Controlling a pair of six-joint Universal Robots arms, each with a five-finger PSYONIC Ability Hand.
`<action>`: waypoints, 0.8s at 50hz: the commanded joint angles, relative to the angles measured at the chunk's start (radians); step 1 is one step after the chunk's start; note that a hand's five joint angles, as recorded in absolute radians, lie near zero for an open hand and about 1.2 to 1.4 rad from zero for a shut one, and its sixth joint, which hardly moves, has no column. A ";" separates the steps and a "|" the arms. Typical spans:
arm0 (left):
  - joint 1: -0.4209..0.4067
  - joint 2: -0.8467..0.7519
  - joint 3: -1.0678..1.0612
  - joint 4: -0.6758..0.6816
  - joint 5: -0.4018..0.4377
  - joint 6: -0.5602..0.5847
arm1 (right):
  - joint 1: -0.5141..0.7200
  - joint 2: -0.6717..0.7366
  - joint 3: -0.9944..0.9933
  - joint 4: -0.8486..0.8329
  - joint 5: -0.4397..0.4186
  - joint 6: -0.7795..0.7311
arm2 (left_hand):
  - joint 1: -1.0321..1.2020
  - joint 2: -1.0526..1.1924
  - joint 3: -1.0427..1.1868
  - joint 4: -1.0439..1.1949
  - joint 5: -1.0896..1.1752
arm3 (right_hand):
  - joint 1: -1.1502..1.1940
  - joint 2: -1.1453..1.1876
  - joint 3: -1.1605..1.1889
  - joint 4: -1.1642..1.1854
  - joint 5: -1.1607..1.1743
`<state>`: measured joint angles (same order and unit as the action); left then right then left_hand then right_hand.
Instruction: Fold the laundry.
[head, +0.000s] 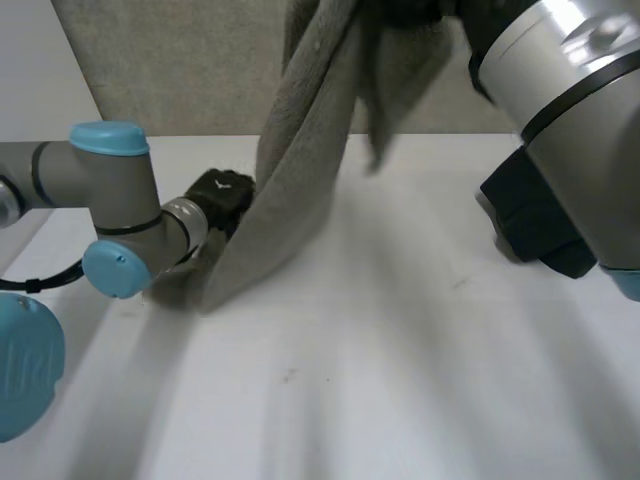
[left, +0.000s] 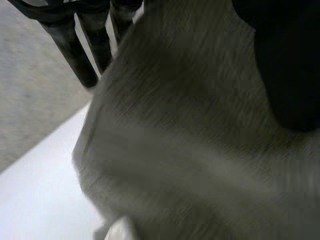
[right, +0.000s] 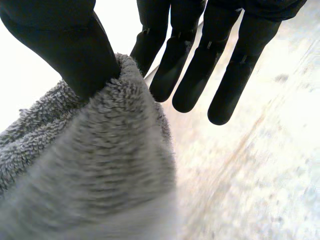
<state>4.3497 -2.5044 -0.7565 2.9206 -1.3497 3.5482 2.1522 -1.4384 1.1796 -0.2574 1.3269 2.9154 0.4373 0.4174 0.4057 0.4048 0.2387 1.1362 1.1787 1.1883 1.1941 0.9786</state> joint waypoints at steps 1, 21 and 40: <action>-0.012 -0.002 0.074 -0.040 -0.097 0.011 | -0.064 0.025 0.002 -0.051 0.057 0.041 | 0.959 0.979 0.991 0.991 0.983 | 0.260 0.218 0.208 0.202 0.243; -0.022 0.294 0.303 0.299 -0.327 -0.144 | -0.193 0.630 -0.398 -0.531 0.192 -0.116 | 0.959 0.979 0.991 0.992 0.983 | 0.260 0.218 0.208 0.202 0.243; 0.002 0.202 -0.406 0.261 -0.252 -0.010 | -0.267 0.536 0.227 -0.194 0.054 -0.223 | 0.728 0.748 0.760 0.761 0.752 | 0.260 0.217 0.208 0.202 0.243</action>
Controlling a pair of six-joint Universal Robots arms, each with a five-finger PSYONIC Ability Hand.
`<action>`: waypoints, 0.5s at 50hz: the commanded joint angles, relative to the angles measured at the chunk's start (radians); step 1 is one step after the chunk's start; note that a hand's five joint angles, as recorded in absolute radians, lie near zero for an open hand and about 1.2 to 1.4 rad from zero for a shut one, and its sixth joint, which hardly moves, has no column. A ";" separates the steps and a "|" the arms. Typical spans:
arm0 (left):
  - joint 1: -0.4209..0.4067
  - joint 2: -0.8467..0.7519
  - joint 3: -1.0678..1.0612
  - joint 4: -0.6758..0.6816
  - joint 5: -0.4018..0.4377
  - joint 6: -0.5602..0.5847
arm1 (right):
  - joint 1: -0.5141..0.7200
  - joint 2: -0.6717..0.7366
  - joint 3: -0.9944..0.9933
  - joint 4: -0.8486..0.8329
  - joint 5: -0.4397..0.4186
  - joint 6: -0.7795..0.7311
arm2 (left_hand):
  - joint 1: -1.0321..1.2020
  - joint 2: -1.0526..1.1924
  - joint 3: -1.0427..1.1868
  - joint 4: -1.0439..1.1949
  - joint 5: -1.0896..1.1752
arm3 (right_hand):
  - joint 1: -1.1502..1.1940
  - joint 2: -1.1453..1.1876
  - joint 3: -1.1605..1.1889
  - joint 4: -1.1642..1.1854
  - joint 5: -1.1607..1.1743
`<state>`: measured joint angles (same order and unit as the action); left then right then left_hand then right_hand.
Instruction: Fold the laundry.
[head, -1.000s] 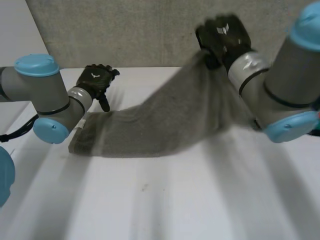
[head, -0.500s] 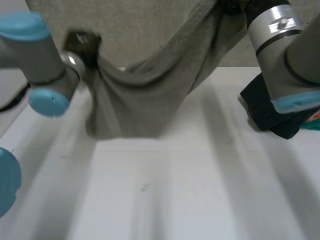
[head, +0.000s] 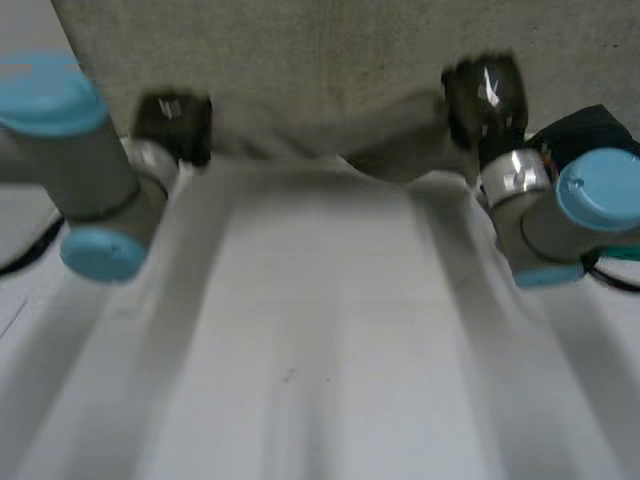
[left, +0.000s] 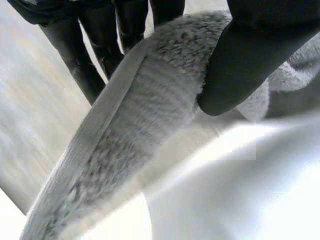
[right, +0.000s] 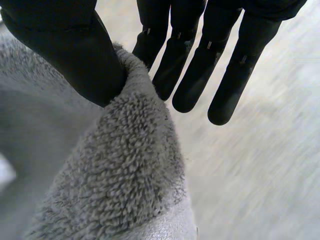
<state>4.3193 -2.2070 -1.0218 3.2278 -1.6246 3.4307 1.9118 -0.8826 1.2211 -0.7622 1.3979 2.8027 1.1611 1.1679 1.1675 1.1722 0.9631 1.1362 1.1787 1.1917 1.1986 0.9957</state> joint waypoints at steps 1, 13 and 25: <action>0.034 -0.097 -0.144 -0.063 0.020 0.123 | -0.033 -0.019 0.195 0.346 -0.016 -0.130 | -0.034 -0.041 -0.041 -0.045 -0.011 | 0.233 0.191 0.178 0.171 0.200; 0.040 0.009 -0.147 -0.261 0.060 0.168 | -0.057 -0.091 0.141 0.739 0.029 -0.269 | -0.813 -0.819 -0.819 -0.824 -0.789 | -0.791 -0.834 -0.847 -0.853 -0.825; 0.102 0.052 -0.152 -0.267 0.097 0.124 | -0.051 -0.055 -0.199 1.012 0.032 -0.115 | -0.807 -0.814 -0.813 -0.818 -0.783 | -0.792 -0.834 -0.847 -0.854 -0.826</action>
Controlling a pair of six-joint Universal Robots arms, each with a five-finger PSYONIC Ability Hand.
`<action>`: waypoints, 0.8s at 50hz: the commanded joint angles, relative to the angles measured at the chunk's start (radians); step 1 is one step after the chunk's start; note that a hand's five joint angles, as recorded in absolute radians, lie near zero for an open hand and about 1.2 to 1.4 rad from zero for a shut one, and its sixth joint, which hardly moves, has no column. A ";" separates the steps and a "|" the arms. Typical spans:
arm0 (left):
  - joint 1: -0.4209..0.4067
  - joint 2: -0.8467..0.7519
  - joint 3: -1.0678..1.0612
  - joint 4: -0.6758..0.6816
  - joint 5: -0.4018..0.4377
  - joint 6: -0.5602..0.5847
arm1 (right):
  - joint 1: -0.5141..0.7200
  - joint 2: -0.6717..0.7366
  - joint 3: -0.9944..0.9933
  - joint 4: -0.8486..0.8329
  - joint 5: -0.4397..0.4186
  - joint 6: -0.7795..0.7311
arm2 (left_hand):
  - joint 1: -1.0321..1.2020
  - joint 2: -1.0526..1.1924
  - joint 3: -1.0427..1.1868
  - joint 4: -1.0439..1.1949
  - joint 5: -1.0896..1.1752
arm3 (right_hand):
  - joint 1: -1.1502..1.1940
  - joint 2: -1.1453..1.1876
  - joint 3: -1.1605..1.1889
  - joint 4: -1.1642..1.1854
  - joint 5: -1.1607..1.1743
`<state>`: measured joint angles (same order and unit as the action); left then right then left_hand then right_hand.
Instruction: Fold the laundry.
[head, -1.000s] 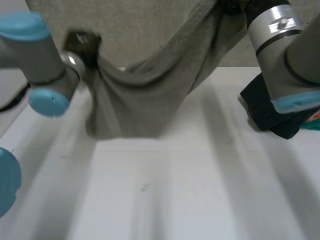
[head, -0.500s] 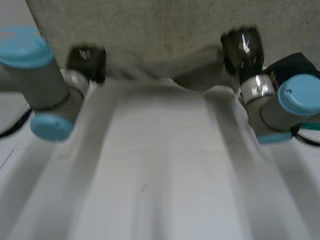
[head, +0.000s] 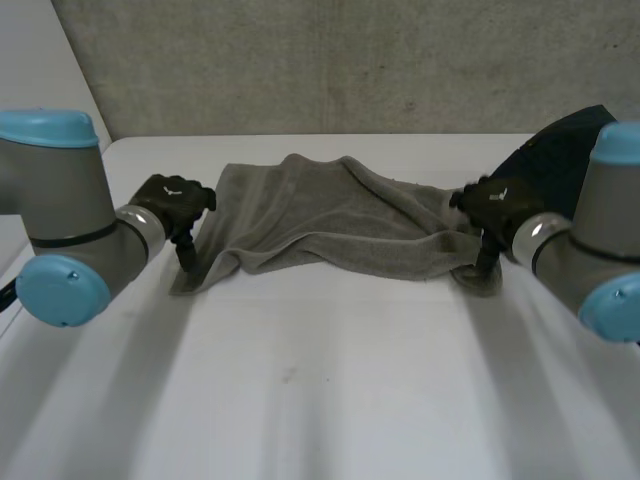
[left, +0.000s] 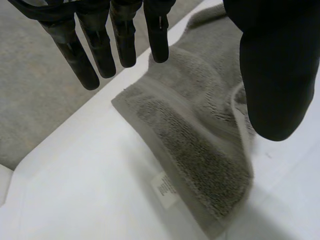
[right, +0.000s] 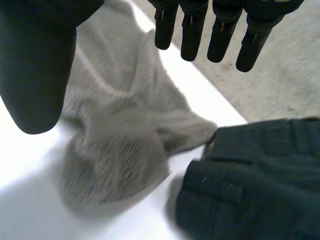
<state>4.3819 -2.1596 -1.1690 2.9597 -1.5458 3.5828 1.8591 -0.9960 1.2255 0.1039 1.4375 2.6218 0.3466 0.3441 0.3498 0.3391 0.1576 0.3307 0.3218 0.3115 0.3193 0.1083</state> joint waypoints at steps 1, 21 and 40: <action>0.047 0.000 -0.008 -0.001 0.029 -0.038 | 0.000 0.094 -0.271 0.193 -0.009 0.067 | 0.014 0.016 0.010 0.021 0.028 | 0.058 0.067 0.077 0.069 0.106; 0.057 0.021 -0.024 0.001 0.076 -0.079 | -0.038 0.524 -0.808 0.399 -0.035 0.073 | 0.034 0.037 0.031 0.042 0.049 | 0.337 0.346 0.356 0.349 0.385; 0.053 -0.008 -0.009 0.005 0.087 -0.076 | -0.029 0.530 -0.742 0.399 -0.083 0.078 | -0.063 -0.060 -0.066 -0.055 -0.048 | 0.528 0.537 0.547 0.539 0.576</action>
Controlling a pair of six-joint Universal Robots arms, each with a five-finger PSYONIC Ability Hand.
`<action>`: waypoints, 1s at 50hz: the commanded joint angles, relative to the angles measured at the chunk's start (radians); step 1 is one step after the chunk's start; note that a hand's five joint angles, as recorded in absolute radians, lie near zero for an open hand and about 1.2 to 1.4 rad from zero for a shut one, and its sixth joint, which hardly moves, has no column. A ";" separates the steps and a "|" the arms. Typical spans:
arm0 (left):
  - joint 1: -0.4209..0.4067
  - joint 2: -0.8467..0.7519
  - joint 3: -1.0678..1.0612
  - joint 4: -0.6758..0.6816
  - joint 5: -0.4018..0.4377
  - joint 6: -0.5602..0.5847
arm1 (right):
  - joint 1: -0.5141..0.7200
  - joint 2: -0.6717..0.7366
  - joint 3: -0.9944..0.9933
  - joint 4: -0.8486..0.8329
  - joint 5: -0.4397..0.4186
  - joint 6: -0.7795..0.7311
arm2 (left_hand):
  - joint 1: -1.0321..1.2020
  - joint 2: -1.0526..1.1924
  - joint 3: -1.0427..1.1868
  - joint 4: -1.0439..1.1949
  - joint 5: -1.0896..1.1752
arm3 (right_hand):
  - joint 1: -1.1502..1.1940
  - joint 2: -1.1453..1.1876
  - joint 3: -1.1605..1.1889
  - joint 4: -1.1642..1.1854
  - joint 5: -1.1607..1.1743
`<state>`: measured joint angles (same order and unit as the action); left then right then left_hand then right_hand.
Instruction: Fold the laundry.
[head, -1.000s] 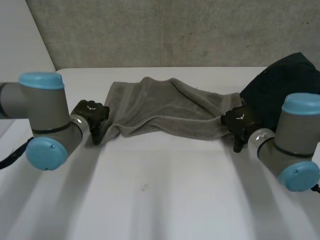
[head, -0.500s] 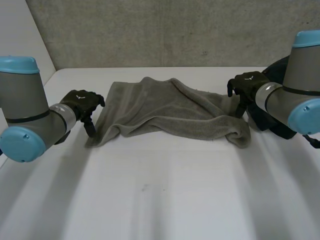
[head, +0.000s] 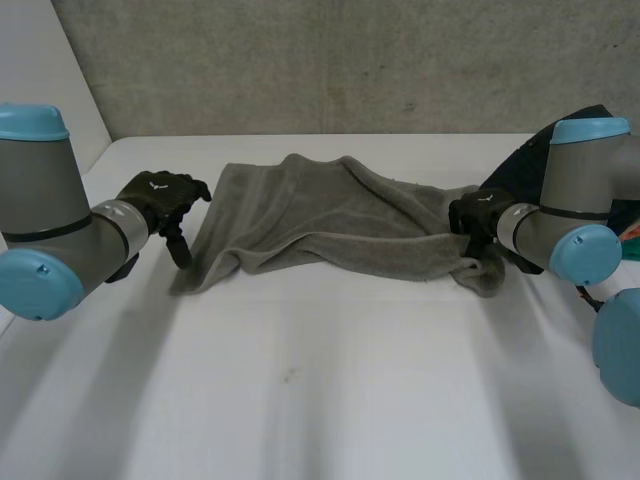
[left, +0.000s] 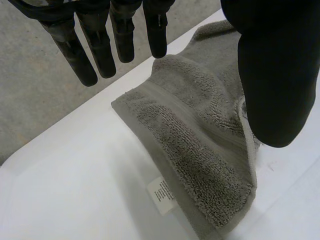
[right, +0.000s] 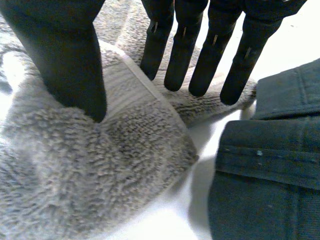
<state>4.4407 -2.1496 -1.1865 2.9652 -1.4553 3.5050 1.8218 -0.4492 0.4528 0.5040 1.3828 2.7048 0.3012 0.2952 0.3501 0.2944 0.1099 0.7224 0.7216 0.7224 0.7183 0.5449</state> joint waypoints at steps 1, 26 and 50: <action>-0.009 -0.022 0.011 0.000 -0.005 0.002 | 0.010 -0.017 0.038 -0.001 -0.028 -0.007 | -0.017 -0.011 -0.066 -0.011 0.000 | 0.130 0.131 0.130 0.135 0.133; -0.081 -0.119 0.076 0.000 -0.045 -0.004 | 0.140 -0.586 0.380 -0.156 -0.014 -0.003 | -0.006 0.000 -0.054 0.001 0.011 | 0.674 0.675 0.674 0.678 0.677; -0.158 -0.211 0.186 -0.066 -0.186 -0.104 | 0.286 -0.924 0.363 -0.288 0.117 0.047 | 1.095 1.101 1.046 1.102 1.112 | 0.674 0.675 0.674 0.678 0.677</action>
<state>4.2642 -2.3833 -0.9976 2.8715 -1.5894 3.4166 2.1285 -1.3724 0.8168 0.2171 1.4840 2.7435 1.1082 1.0697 1.0520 1.0571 0.8765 1.1411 1.1733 1.1847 1.1942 1.0133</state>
